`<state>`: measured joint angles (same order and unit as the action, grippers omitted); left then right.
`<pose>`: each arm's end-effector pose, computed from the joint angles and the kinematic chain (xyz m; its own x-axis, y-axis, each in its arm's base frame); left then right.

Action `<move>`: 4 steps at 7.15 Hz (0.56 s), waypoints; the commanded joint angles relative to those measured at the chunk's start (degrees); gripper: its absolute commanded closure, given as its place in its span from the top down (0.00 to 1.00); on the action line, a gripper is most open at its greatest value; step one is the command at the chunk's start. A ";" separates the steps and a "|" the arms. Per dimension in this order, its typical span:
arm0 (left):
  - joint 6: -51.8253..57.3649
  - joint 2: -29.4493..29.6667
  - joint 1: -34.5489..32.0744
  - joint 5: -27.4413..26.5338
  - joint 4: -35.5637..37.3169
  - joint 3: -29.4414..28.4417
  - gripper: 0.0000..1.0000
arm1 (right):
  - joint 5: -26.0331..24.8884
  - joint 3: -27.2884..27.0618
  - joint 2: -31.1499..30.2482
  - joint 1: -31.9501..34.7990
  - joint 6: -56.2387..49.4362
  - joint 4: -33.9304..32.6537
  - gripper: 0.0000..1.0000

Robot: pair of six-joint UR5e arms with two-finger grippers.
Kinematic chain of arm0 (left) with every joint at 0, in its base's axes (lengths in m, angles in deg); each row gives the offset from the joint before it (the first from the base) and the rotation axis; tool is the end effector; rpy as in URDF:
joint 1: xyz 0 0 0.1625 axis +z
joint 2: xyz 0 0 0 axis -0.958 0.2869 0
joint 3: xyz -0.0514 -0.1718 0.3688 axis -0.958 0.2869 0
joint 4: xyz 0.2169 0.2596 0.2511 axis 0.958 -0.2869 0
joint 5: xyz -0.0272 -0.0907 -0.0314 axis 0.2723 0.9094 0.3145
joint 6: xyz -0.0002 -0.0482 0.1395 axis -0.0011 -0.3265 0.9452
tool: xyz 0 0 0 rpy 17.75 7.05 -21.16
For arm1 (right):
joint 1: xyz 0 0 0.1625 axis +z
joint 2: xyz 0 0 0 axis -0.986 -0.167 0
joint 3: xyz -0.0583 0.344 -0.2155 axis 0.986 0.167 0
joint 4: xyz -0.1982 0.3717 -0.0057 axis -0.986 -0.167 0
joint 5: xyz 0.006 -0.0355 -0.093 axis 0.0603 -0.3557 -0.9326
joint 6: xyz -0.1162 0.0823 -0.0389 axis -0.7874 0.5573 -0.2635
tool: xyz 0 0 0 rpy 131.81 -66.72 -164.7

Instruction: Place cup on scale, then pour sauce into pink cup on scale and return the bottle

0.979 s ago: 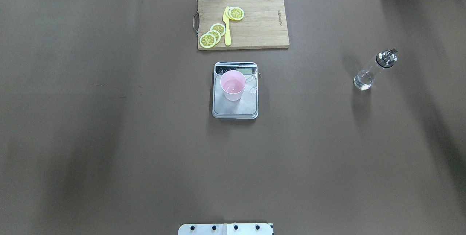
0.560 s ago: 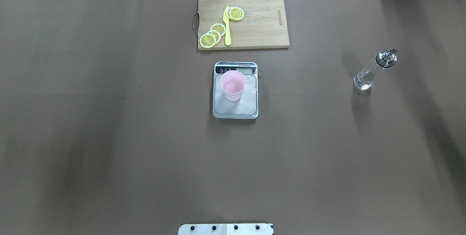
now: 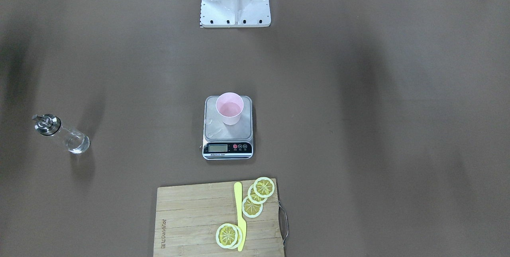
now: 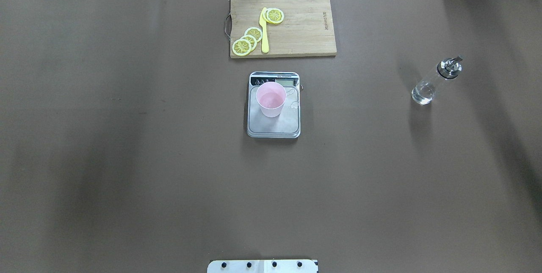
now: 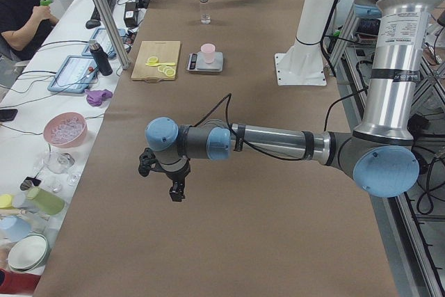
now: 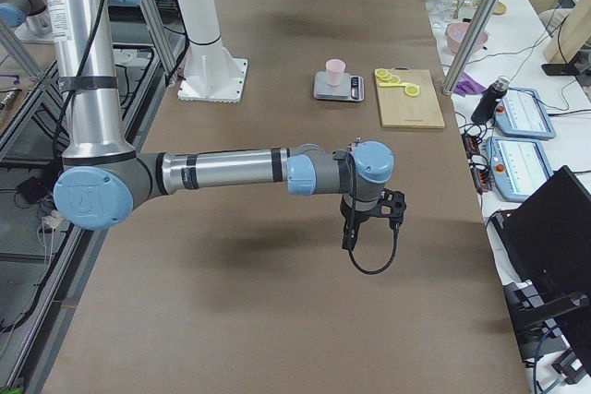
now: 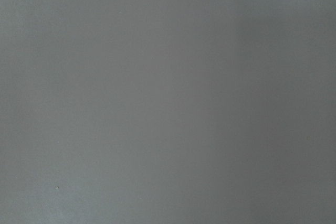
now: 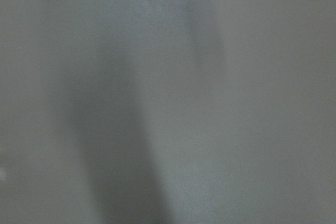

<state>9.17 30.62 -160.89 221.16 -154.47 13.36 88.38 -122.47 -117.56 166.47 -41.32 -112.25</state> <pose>-0.0037 -0.5323 0.6375 0.6852 0.0781 -0.7242 -0.0751 0.9965 0.0364 -0.0080 -0.5343 0.6286 0.6903 0.1845 0.6996 -0.1282 0.9828 -0.1328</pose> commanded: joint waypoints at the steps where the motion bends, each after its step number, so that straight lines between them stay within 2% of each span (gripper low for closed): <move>1: 0.00 0.14 -0.06 -0.07 -0.09 -0.09 0.98 | 2.60 0.18 -1.07 2.50 -0.10 -0.19 1.00; 4: 0.00 0.05 -0.23 -0.07 -0.09 -0.01 0.98 | 2.61 0.18 -1.07 2.51 -0.10 0.25 1.00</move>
<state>9.18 30.72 -161.05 221.09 -154.54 13.33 90.91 -122.29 -118.56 168.92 -41.42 -112.13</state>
